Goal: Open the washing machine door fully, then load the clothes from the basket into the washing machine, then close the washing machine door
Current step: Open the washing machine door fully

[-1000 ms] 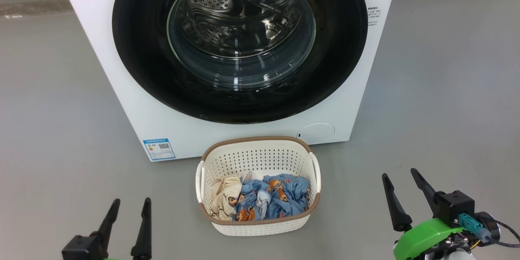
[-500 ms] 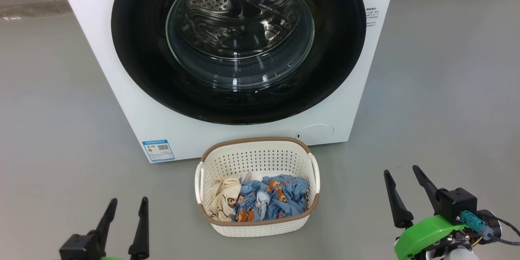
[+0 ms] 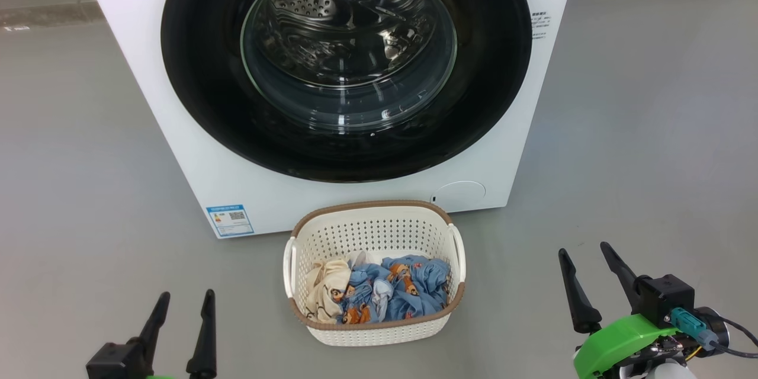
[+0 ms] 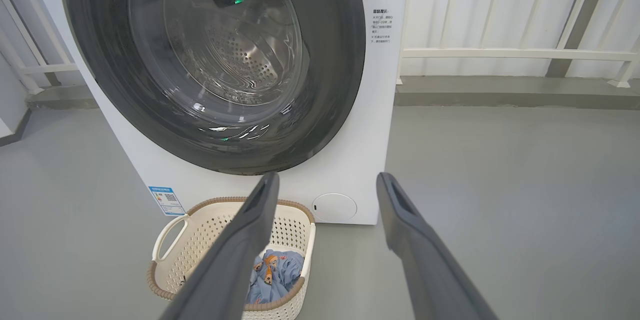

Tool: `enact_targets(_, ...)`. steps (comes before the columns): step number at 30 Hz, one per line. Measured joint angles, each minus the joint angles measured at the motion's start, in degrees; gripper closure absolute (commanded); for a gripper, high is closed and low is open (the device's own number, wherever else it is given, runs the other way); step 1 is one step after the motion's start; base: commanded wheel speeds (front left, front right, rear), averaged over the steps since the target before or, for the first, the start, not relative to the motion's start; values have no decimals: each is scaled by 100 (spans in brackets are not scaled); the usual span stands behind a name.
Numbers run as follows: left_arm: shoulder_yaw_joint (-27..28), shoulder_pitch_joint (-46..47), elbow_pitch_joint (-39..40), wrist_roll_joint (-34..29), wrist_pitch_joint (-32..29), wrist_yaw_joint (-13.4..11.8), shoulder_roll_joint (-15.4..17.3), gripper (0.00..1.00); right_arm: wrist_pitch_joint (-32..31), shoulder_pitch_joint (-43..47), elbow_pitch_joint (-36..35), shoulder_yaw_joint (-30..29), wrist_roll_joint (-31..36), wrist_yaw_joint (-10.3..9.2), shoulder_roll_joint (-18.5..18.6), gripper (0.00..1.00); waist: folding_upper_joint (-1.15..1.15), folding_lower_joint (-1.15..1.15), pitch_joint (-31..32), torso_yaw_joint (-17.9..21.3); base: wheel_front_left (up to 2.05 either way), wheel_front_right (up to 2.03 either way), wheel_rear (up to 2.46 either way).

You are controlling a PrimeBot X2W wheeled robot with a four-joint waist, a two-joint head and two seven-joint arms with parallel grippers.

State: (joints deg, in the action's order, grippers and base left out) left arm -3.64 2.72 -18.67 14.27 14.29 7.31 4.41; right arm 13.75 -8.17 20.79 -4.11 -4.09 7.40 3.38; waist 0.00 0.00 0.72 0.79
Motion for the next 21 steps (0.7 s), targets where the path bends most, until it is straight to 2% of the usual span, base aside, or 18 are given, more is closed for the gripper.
enact_targets(10, 21, 0, -12, -71, 0, -2, -1, 0, 8, 1, -2, 1, -3, 0, -14, 0, 0, 0, -13, 11, 23, 24, -46)
enact_targets(21, 60, 4, -13, -104, 0, -5, -4, 0, 33, 1, -7, -2, -7, 0, -36, 0, 0, 0, -34, 30, 99, 99, -197)
